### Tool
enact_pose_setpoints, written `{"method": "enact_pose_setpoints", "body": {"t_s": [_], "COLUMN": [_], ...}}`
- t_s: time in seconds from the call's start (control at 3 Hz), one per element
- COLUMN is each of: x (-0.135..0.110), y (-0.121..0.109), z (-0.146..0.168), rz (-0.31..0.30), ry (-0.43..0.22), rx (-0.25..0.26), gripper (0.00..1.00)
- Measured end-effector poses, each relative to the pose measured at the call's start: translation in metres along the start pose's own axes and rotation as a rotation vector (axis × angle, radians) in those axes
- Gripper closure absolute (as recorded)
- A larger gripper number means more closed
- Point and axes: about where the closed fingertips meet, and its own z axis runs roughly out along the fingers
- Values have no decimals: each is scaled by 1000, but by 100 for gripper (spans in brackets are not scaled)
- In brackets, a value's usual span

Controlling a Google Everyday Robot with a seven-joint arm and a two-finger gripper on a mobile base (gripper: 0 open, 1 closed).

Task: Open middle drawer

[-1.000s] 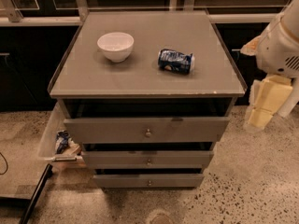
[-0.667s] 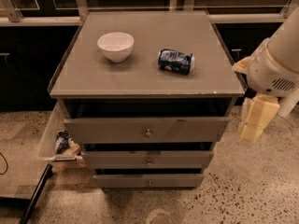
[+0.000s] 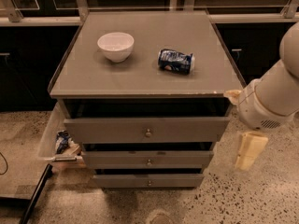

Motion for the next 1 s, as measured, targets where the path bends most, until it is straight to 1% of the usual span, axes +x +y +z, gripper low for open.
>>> {"method": "enact_pose_setpoints", "body": {"t_s": [0.33,0.67,1.0], "x": [5,5,9], "y": [19,20,31], "z": [33,34,76], "rz": [-38,-37,-20], "ry": [-14,-13,-27], "rx": [-14,-16,-77], "gripper": [0,0,0]}}
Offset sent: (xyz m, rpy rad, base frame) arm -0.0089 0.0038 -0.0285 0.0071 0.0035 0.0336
